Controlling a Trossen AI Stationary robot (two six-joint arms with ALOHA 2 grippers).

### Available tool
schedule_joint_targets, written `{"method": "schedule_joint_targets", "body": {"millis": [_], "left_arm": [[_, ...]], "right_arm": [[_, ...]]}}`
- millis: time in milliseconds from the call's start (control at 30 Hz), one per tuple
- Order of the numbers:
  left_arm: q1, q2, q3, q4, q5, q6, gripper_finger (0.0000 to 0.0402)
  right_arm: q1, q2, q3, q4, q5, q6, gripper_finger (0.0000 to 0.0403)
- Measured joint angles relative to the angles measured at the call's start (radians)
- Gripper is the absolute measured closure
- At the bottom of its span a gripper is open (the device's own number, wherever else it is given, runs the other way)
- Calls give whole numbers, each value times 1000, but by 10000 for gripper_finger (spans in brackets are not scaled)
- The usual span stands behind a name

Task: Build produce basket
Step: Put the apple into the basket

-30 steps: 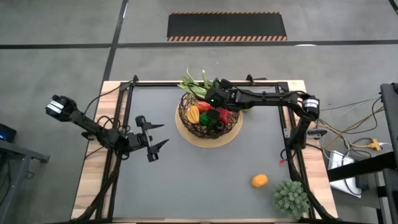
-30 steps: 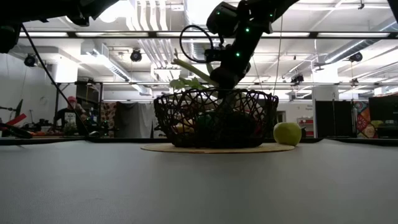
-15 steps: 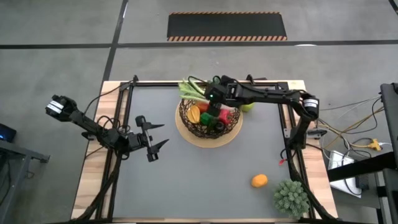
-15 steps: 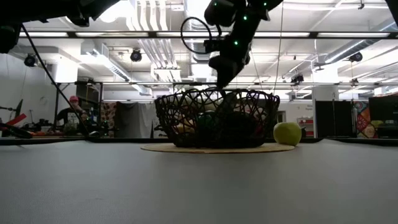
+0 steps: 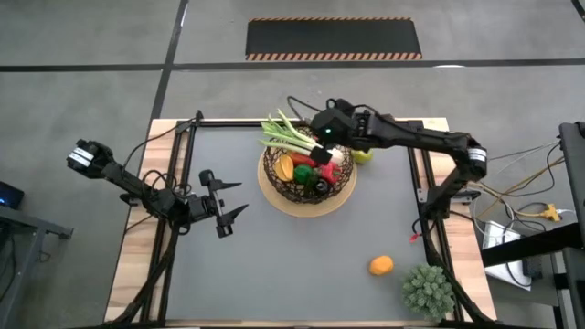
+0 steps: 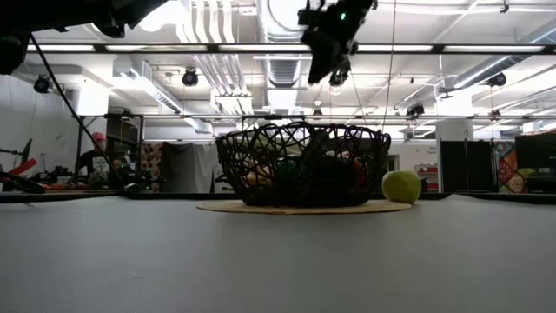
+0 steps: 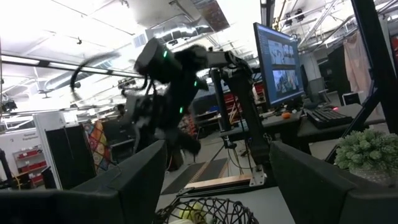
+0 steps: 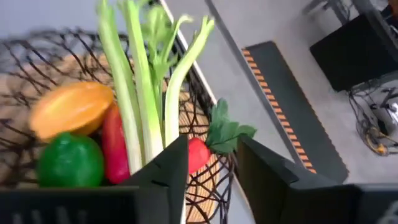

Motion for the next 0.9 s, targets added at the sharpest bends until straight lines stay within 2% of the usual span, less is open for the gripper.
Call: {"method": "schedule_joint_targets", "body": {"millis": [67,267,333,433,600,900], "left_arm": [[0,0,0,0,0,0,134],[0,0,1,0,0,-2,134],[0,0,1,0,0,-2,134],[0,0,1,0,0,-2,134],[0,0,5,0,0,-3,134],[-1,0,5,0,0,-4,134]], "right_arm": [[1,-33,9,-31,-37,23,308],[-7,-119,9,-181,-262,183,377],[-7,-138,9,-243,-273,258,389],[-7,-158,9,-326,-281,334,386],[-19,-166,9,-416,-279,427,335],[-173,-133,8,-552,-277,522,162]]}}
